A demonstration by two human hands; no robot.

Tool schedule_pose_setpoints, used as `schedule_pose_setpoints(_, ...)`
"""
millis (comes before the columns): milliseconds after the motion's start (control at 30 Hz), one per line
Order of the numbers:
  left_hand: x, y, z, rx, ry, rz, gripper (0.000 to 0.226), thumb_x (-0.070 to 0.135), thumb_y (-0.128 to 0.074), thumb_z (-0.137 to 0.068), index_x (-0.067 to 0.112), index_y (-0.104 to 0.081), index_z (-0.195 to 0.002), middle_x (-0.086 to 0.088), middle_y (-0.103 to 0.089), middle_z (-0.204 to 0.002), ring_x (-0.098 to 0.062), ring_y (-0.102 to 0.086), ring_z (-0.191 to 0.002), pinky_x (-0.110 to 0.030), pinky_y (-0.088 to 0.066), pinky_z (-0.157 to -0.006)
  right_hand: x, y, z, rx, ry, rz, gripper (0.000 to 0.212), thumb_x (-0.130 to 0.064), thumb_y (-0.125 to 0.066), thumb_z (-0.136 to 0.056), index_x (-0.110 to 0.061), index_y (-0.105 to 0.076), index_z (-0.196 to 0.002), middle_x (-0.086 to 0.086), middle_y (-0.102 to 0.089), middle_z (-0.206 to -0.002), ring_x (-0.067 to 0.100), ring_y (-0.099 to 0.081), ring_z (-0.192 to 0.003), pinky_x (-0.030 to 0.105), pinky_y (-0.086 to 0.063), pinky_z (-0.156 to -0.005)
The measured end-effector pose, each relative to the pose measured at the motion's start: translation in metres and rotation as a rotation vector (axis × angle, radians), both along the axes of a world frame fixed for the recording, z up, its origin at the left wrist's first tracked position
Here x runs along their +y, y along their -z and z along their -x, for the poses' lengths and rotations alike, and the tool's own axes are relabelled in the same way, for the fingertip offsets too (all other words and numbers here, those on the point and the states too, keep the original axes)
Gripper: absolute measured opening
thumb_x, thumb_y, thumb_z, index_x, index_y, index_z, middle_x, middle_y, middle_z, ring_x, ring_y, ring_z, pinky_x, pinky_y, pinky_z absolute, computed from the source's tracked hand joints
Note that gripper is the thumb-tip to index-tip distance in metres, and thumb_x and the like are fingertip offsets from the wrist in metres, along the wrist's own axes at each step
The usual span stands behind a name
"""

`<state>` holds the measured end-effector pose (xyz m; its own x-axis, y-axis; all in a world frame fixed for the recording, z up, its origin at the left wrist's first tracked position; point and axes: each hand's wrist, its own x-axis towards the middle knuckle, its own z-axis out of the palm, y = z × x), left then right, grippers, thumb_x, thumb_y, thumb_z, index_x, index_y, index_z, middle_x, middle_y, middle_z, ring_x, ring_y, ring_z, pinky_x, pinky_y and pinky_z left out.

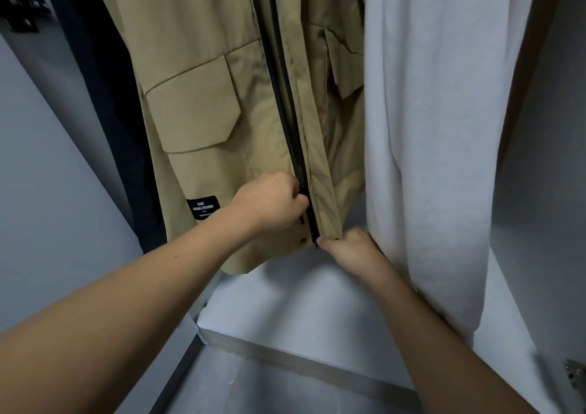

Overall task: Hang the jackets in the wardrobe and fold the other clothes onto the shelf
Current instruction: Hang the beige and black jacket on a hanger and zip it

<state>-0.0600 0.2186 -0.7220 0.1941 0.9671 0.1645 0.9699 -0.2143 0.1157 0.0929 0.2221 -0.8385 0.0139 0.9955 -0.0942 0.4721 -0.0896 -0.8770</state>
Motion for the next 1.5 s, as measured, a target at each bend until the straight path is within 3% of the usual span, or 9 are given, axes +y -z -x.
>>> schedule_pose_setpoints(100, 0.003, -0.01, 0.002, -0.11, -0.013, 0.012, 0.029, 0.029, -0.051, -0.093, 0.013, -0.056, -0.069, -0.003, -0.056, -0.065, -0.02, -0.052, -0.059, -0.029, -0.037, -0.052, -0.002, -0.02, 0.002, -0.129, 0.122, -0.237, 0.061, -0.045, -0.071, -0.075, -0.011, -0.045, -0.119, 0.005, -0.056, -0.114, 0.027, -0.054, -0.111, 0.037, -0.045, -0.099)
schedule_pose_setpoints(233, 0.004, -0.024, -0.003, -0.028, 0.011, -0.016, 0.027, 0.034, -0.053, -0.089, 0.018, -0.056, -0.068, 0.0, -0.057, -0.066, -0.018, -0.054, -0.06, -0.028, -0.035, -0.05, 0.002, -0.051, 0.013, -0.106, -0.021, -0.427, 0.035, -0.041, -0.067, -0.084, -0.018, -0.052, -0.105, -0.004, -0.052, -0.096, 0.018, -0.055, -0.091, 0.027, -0.039, -0.071)
schedule_pose_setpoints(533, 0.016, -0.073, -0.008, 0.713, 0.127, -0.458, 0.016, 0.037, -0.052, -0.091, 0.023, -0.058, -0.084, -0.005, -0.071, -0.097, -0.03, -0.068, -0.09, -0.032, -0.035, -0.067, -0.003, -0.068, 0.02, -0.023, -0.047, -0.4, 0.021, -0.022, -0.064, -0.09, -0.002, -0.063, -0.084, 0.012, -0.067, -0.085, 0.025, -0.063, -0.077, 0.027, -0.047, -0.061)
schedule_pose_setpoints(633, 0.019, -0.099, 0.002, 0.673, 0.044, -0.568, 0.018, 0.037, -0.05, -0.092, 0.024, -0.056, -0.081, -0.006, -0.072, -0.093, -0.029, -0.067, -0.086, -0.032, -0.032, -0.07, -0.006, -0.067, 0.01, -0.001, -0.06, -0.357, 0.019, -0.022, -0.064, -0.092, -0.005, -0.068, -0.096, 0.005, -0.069, -0.093, 0.011, -0.06, -0.075, 0.005, -0.037, -0.049)
schedule_pose_setpoints(900, 0.016, -0.132, 0.006, 0.656, 0.187, -0.455, 0.017, 0.039, -0.048, -0.09, 0.025, -0.055, -0.084, -0.004, -0.07, -0.092, -0.027, -0.066, -0.091, -0.035, -0.035, -0.085, 0.007, -0.14, 0.023, -0.121, 0.024, -0.617, 0.024, -0.033, -0.069, -0.086, -0.012, -0.063, -0.096, -0.005, -0.062, -0.088, 0.016, -0.057, -0.083, 0.028, -0.04, -0.065)
schedule_pose_setpoints(1067, 0.025, -0.157, 0.006, 0.941, 0.242, -0.606, 0.025, 0.041, -0.049, -0.091, 0.024, -0.064, -0.1, 0.003, -0.069, -0.102, -0.023, -0.062, -0.096, -0.035, -0.03, -0.084, 0.021, -0.156, 0.019, -0.182, -0.061, -0.384, 0.021, -0.03, -0.067, -0.089, -0.011, -0.069, -0.098, 0.002, -0.069, -0.093, 0.024, -0.064, -0.088, 0.023, -0.038, -0.059)
schedule_pose_setpoints(1267, 0.041, -0.232, 0.006, 0.822, 0.063, -0.696, 0.014, 0.037, -0.05, -0.089, 0.025, -0.056, -0.084, 0.001, -0.069, -0.092, -0.023, -0.06, -0.087, -0.037, -0.021, -0.074, 0.027, -0.203, 0.006, -0.437, -0.128, -0.087, 0.055, -0.035, -0.073, -0.084, -0.004, -0.054, -0.126, 0.012, -0.061, -0.123, 0.028, -0.059, -0.108, 0.029, -0.048, -0.087)
schedule_pose_setpoints(1367, 0.042, -0.24, 0.0, 0.832, 0.16, -0.621, 0.016, 0.039, -0.049, -0.09, 0.025, -0.05, -0.083, 0.0, -0.067, -0.092, -0.024, -0.061, -0.088, -0.036, -0.022, -0.073, 0.031, -0.256, 0.008, -0.4, -0.075, -0.217, 0.058, -0.044, -0.074, -0.08, -0.007, -0.058, -0.122, 0.006, -0.062, -0.109, 0.024, -0.059, -0.092, 0.028, -0.048, -0.072)
schedule_pose_setpoints(1500, 0.044, -0.269, 0.003, 0.967, 0.283, -0.67, 0.02, 0.043, -0.044, -0.094, 0.027, -0.056, -0.093, 0.005, -0.065, -0.097, -0.02, -0.059, -0.092, -0.036, -0.021, -0.075, 0.043, -0.306, 0.02, -0.41, -0.035, -0.497, 0.03, -0.036, -0.066, -0.087, -0.012, -0.065, -0.105, 0.006, -0.067, -0.101, 0.028, -0.064, -0.092, 0.037, -0.055, -0.08)
